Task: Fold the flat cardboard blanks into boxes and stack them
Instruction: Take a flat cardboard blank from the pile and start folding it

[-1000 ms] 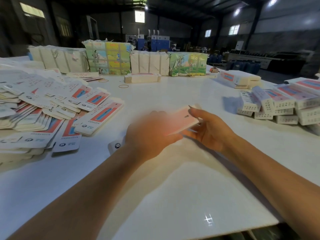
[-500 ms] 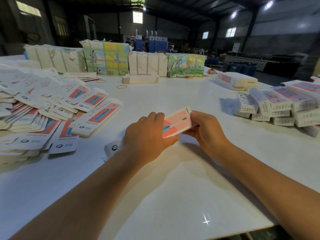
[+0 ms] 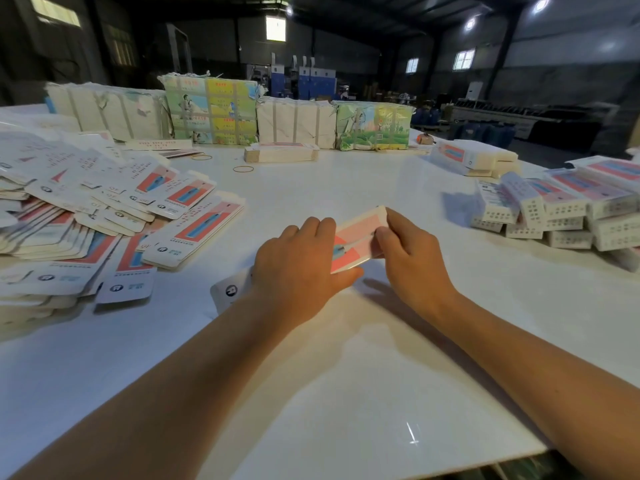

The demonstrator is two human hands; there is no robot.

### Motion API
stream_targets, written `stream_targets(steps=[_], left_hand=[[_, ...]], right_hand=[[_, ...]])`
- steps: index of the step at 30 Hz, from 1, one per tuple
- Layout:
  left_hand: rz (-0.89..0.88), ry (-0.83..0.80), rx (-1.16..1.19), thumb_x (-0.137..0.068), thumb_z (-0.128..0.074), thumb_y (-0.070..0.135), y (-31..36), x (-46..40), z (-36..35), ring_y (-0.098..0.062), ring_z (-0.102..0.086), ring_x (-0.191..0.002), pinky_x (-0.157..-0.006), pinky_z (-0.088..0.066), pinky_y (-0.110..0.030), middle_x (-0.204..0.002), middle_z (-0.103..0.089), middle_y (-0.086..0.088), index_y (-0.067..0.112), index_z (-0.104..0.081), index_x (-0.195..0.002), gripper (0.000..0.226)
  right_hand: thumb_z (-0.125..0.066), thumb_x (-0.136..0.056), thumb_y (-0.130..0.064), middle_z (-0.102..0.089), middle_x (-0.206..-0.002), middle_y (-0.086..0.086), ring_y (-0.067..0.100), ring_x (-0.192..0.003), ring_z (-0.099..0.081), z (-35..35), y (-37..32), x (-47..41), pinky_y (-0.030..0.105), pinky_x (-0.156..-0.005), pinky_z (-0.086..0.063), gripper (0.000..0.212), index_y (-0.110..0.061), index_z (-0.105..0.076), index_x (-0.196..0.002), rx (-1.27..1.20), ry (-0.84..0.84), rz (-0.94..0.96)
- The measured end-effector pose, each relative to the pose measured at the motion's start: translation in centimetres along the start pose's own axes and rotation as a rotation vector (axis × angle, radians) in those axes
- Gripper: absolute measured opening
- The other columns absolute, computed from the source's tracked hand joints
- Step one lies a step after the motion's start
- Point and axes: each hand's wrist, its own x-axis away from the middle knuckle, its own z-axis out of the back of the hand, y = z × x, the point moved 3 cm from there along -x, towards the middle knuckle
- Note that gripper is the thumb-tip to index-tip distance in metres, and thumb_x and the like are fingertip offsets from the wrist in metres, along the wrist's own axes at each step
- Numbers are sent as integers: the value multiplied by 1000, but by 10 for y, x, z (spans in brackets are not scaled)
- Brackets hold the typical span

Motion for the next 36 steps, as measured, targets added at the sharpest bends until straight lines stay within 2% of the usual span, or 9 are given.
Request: stream_targets(steps=[8, 13, 17, 20, 23, 25, 30, 32, 36], left_hand=[[-15, 17, -38, -83, -44, 67, 3, 4, 5, -16, -54, -99, -74, -47, -28, -114, -52, 2, 20, -36, -127, 65], [89, -16, 102, -82, -48, 67, -6, -1, 7, -15, -56, -99, -74, -47, -29, -117, -54, 3, 23, -38, -126, 63], [105, -26, 47, -82, -46, 66, -8, -2, 10, -17, -57, -96, -74, -50, -31, -115, -55, 3, 23, -40, -122, 59], [100, -53, 10, -80, -46, 68, -13, -3, 12, -16, -57, -95, -70, -48, -29, -116, -55, 4, 24, -40, -121, 60], [76, -100, -21, -79, -48, 69, -18, -5, 11, -14, -57, -96, -67, -45, -26, -115, -55, 6, 26, -38, -122, 62], [46, -126, -28, -79, -50, 69, -17, -3, 9, -13, -56, -96, -67, -43, -24, -114, -55, 6, 27, -37, -124, 64], [7, -218, -104, -78, -54, 66, -12, 4, 11, -16, -50, -110, -83, -40, -28, -124, -51, 4, 25, -37, -134, 71], [-76, -122, -150, -77, -60, 61, -5, 4, 19, -28, -49, -116, -95, -39, -39, -128, -54, -7, 15, -48, -133, 73], [-199, 178, -60, -83, -41, 56, 9, 4, 16, -40, -52, -103, -82, -45, -53, -113, -60, -16, 8, -62, -115, 61]], right_hand=[[-36, -99, -11, -64, -76, 2, 22, -74, -61, 5, -11, 3, 29, -69, -46, 25, -9, -60, -93, 123, -63, 86], [-44, -99, -15, -66, -117, 5, 19, -104, -63, 3, -8, 0, 40, -96, -49, 34, -15, -54, -131, -117, 17, -110], [-50, -95, -13, -69, -94, -11, 2, -80, -62, 1, -11, 6, 16, -74, -49, 25, -26, -64, -111, -9, -60, 43], [-53, -94, -13, -67, -106, -12, 0, -92, -61, 2, -10, 4, 13, -78, -46, 30, -26, -59, -120, 4, -116, 88], [-56, -89, -15, -34, -150, -3, 10, -128, -40, 2, -6, 1, 28, -104, -38, 67, -27, -24, -146, 30, -205, 107], [-56, -82, -17, -10, -157, 2, 18, -141, -21, 0, -6, 1, 30, -113, -25, 81, -28, -8, -146, 156, -322, 236], [-69, -81, -10, -47, -134, 21, 39, -122, -42, -2, 1, 0, 47, -97, -42, 65, -11, -43, -140, 528, -327, 455], [-71, -82, -19, -53, -126, 20, 39, -114, -47, 1, 1, -1, 47, -91, -45, 61, -8, -47, -137, 573, -315, 475], [-67, -85, -25, -51, -127, 13, 31, -114, -43, 27, 9, -23, 42, -93, -41, 59, -16, -46, -139, 535, -111, 286]])
